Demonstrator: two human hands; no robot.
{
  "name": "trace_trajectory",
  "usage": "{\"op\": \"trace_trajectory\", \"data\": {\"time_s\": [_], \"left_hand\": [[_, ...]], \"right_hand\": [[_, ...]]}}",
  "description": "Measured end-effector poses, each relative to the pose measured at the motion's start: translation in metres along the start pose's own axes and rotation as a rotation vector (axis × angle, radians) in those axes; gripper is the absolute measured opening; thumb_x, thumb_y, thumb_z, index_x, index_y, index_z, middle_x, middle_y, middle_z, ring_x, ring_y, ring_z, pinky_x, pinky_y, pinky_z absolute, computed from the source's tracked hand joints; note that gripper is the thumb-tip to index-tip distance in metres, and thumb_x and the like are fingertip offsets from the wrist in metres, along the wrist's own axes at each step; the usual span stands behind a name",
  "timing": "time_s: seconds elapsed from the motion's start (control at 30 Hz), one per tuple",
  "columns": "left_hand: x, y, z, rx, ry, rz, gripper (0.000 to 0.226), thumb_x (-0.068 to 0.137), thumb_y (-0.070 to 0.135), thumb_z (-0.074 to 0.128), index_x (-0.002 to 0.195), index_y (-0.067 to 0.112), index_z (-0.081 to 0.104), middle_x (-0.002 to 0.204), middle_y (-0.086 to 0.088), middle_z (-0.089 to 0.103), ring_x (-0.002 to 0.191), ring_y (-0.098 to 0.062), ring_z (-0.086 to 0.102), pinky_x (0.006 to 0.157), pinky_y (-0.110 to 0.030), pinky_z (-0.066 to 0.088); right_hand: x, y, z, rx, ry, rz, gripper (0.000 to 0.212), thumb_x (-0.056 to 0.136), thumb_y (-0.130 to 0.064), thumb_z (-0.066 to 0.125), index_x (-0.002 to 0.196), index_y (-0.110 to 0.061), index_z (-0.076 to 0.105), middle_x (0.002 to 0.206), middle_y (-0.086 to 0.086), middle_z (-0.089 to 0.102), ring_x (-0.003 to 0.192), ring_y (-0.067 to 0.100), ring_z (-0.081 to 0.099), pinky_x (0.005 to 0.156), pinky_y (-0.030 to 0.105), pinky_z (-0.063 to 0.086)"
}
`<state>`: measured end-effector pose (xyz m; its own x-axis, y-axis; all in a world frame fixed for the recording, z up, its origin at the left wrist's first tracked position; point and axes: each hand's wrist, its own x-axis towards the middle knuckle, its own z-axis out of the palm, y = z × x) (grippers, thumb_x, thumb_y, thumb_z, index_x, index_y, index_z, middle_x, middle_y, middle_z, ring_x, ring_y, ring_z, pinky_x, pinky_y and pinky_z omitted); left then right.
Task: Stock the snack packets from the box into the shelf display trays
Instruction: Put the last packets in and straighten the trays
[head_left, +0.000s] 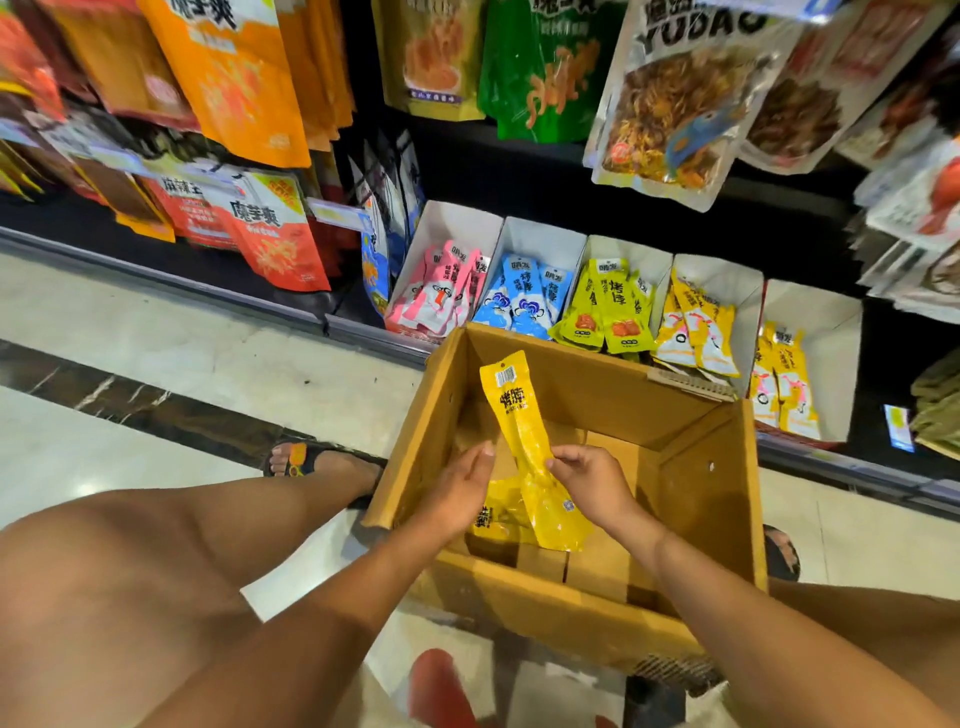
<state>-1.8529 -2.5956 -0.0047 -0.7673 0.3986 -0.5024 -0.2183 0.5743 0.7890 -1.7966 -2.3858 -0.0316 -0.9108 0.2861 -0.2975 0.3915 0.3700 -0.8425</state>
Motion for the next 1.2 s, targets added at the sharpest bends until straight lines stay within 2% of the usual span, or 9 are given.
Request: {"op": "trace_trajectory", "data": {"time_s": [0.1,0.2,0.3,0.43,0.53,0.67,0.83,0.9,1.2], "left_hand": [[-0.004,0.022,0.002,-0.489,-0.119,-0.18,0.062,0.106,0.061,0.022,0.151,0.023,0.043,0.144,-0.005,0.055,0.129,-0.029,0.059,0.111,-0.048,0.046],[-0.011,0.031,-0.004,-0.671,-0.184,-0.167,0.055,0.105,0.061,0.025,0.147,0.03,0.043,0.138,-0.003,0.056,0.133,-0.029,0.055,0.117,-0.051,0.039],[-0.003,0.023,-0.005,-0.757,-0.189,-0.191,0.059,0.103,0.063,0.036,0.14,0.021,0.053,0.135,-0.003,0.066,0.126,-0.025,0.062,0.113,-0.049,0.044],[0.005,0.016,-0.007,-0.669,-0.049,-0.169,0.039,0.1,0.053,0.055,0.124,0.023,0.06,0.122,-0.007,0.073,0.111,-0.025,0.071,0.091,-0.04,0.057],[0.012,0.011,-0.009,-0.478,0.096,-0.079,0.027,0.101,0.047,0.058,0.112,0.024,0.069,0.112,-0.002,0.077,0.102,-0.019,0.072,0.091,-0.036,0.055],[0.02,0.004,-0.026,-0.227,0.236,0.063,0.039,0.098,0.054,0.057,0.129,0.029,0.057,0.12,0.006,0.071,0.109,-0.017,0.068,0.099,-0.042,0.053],[0.027,-0.011,-0.057,-0.134,0.324,0.142,0.03,0.103,0.045,0.054,0.127,0.029,0.061,0.117,0.006,0.068,0.103,-0.006,0.069,0.074,-0.032,0.061],[0.03,-0.018,-0.062,-0.123,0.386,0.162,0.025,0.103,0.047,0.054,0.118,0.031,0.066,0.112,0.004,0.066,0.101,-0.006,0.07,0.078,-0.039,0.063],[0.043,-0.03,-0.059,0.045,0.583,0.152,0.029,0.105,0.044,0.05,0.117,0.02,0.062,0.104,0.003,0.061,0.092,-0.008,0.062,0.079,-0.029,0.046]], "right_hand": [[-0.011,-0.018,0.009,-0.037,0.019,-0.092,0.02,0.094,-0.015,0.067,0.109,-0.023,0.078,0.101,-0.017,0.076,0.093,-0.002,0.069,0.082,0.021,0.052],[-0.024,-0.03,0.019,-0.134,0.024,-0.204,0.025,0.093,-0.018,0.07,0.115,-0.027,0.075,0.105,-0.023,0.07,0.095,-0.008,0.066,0.083,0.014,0.05],[-0.031,-0.029,0.03,-0.172,-0.04,-0.293,0.033,0.093,-0.023,0.069,0.125,-0.029,0.069,0.123,-0.02,0.063,0.111,-0.002,0.06,0.09,0.022,0.051],[-0.036,-0.029,0.036,-0.208,-0.098,-0.315,0.034,0.097,-0.03,0.062,0.131,-0.03,0.065,0.132,-0.021,0.061,0.123,-0.004,0.053,0.098,0.02,0.046],[-0.035,-0.029,0.034,-0.173,-0.122,-0.31,0.029,0.098,-0.025,0.059,0.124,-0.032,0.069,0.123,-0.021,0.066,0.117,-0.004,0.057,0.093,0.017,0.047],[-0.022,-0.012,0.028,-0.136,-0.017,-0.16,0.022,0.097,-0.02,0.061,0.113,-0.029,0.074,0.112,-0.018,0.069,0.102,-0.002,0.062,0.086,0.025,0.052],[0.002,0.029,0.022,-0.251,-0.066,0.067,0.021,0.096,-0.014,0.061,0.112,-0.021,0.073,0.115,-0.005,0.072,0.104,0.013,0.066,0.089,0.022,0.048],[0.009,0.046,0.024,-0.316,-0.119,0.12,0.022,0.096,-0.014,0.06,0.114,-0.018,0.072,0.119,-0.003,0.071,0.11,0.017,0.066,0.092,0.024,0.048],[0.034,0.096,0.057,-0.568,-0.361,0.242,0.04,0.096,-0.021,0.058,0.136,-0.02,0.06,0.139,-0.001,0.061,0.128,0.021,0.056,0.102,0.026,0.043]]}}
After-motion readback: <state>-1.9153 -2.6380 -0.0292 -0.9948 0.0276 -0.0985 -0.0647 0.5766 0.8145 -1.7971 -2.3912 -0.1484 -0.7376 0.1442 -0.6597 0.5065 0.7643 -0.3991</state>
